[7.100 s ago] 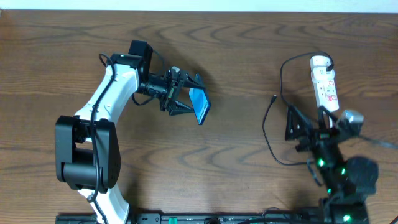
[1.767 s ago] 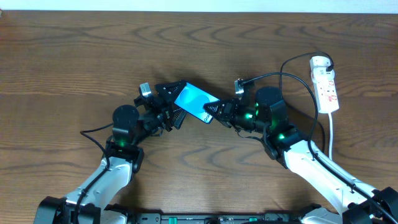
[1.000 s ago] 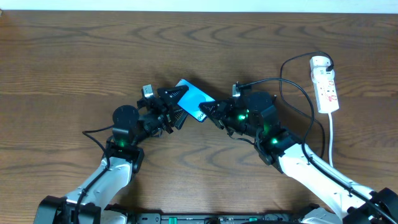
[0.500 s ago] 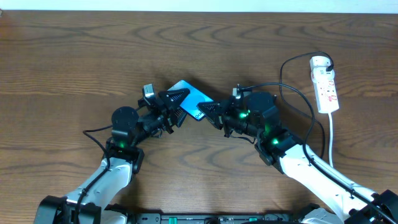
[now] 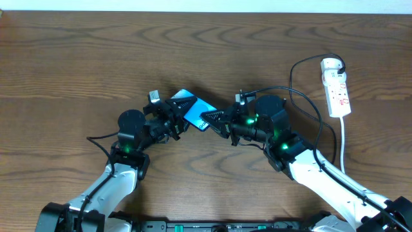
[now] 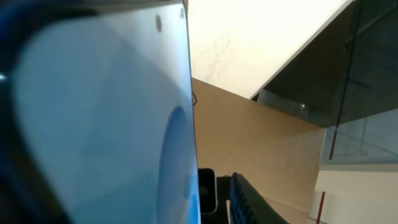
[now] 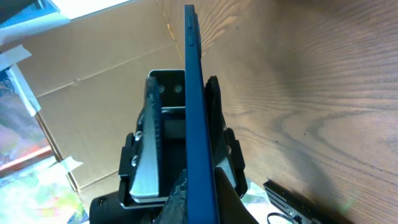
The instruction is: Plug charger to phone and switch on socket
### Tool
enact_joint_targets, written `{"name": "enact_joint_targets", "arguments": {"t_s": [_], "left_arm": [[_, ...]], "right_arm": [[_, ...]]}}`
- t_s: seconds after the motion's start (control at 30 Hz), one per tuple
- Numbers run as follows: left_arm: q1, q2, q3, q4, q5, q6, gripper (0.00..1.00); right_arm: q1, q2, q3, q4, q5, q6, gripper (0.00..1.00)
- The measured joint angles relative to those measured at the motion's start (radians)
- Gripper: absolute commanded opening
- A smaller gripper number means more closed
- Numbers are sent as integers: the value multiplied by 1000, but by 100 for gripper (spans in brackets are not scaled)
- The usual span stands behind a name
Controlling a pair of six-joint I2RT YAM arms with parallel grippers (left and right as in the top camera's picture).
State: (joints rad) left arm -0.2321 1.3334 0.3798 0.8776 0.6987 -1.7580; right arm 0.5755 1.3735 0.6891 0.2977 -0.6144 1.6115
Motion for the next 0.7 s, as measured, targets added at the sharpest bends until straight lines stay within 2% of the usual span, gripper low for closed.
{"name": "enact_joint_targets", "arguments": {"t_s": [0.2,0.23,0.37,0.53,0.6,0.7], "left_arm": [[0,0,0,-6,-2,0,19],[0,0,0,-7,-2,1,14],[-1,0,-3,-8,-2,1,8],[-1,0,-7,0,-3,0,8],[-1,0,-7,0,-3,0,8],[-2,0,-7,1,-2,5,8]], "right_arm": [[0,0,1,3,-7,-8,1],[-1,0,3,-3,-9,-8,1],[-4,-1,13,-25,-17,-8,1],[-5,-2,13,-28,-19,9,2],[-5,-2,13,-28,-19,10,11],[-5,-2,13,-45,-23,-8,21]]}}
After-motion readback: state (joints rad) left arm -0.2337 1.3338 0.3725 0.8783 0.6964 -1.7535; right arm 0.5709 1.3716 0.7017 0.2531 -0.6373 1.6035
